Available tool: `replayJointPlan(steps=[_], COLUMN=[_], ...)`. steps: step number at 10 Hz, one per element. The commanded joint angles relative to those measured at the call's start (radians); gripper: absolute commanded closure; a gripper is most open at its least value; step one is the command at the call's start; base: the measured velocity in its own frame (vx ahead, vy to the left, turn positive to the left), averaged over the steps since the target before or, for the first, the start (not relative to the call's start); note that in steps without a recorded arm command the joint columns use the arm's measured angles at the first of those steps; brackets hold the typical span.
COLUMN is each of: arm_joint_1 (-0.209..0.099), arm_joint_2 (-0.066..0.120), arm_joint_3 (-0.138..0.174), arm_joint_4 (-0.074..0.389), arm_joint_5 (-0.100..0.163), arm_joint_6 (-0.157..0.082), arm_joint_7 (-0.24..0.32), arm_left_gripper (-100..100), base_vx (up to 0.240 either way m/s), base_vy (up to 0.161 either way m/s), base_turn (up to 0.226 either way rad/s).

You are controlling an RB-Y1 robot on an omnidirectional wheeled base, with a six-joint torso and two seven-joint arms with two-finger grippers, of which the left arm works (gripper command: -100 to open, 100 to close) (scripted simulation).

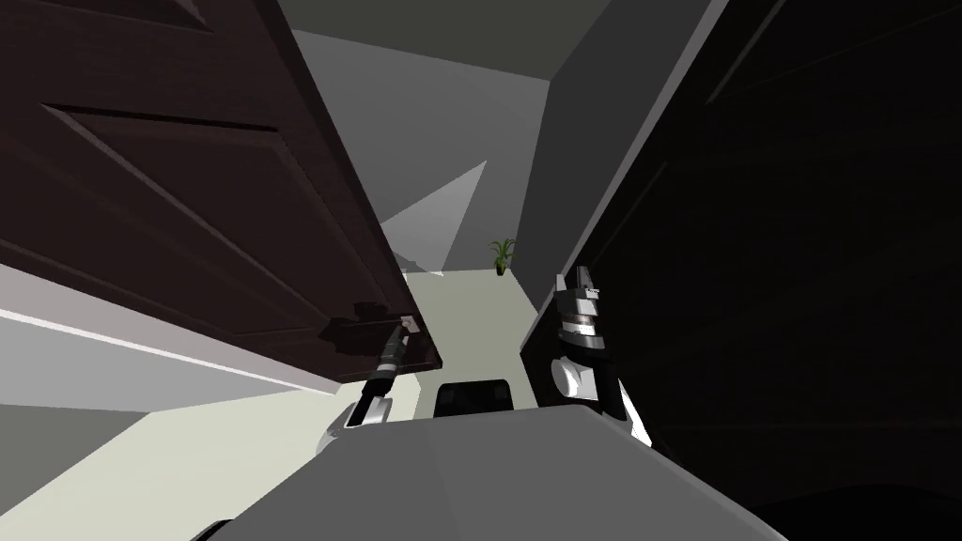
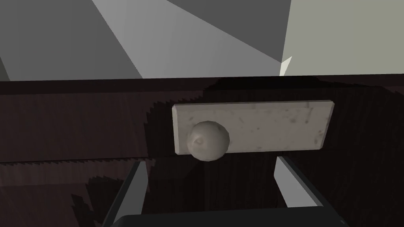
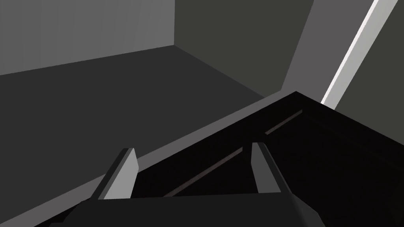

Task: Pull the door open

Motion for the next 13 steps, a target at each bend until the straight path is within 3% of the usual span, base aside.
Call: replayJointPlan(steps=[1, 3, 4, 9, 13], arm_joint_1=[0.007, 0.005, 0.005, 0.005, 0.046], arm_joint_2=[0.014, 0.017, 0.017, 0.017, 0.057], arm_joint_3=[0.017, 0.018, 0.018, 0.018, -0.023], arm_joint_4=[0.001, 0.010, 0.010, 0.010, -0.001], arm_joint_5=[0.010, 0.011, 0.011, 0.011, -0.001], arm_joint_6=[-0.003, -0.010, -0.010, -0.010, -0.054], arm_joint_7=[0.010, 0.014, 0.014, 0.014, 0.056], arm_left_gripper=[-100, -100, 100, 100, 100], base_vx=[0.210, 0.159, -0.027, -0.014, -0.166], base_vy=[-0.041, -0.004, -0.008, 0.001, 0.054], base_turn=[-0.186, -0.047, 0.021, -0.008, -0.125])
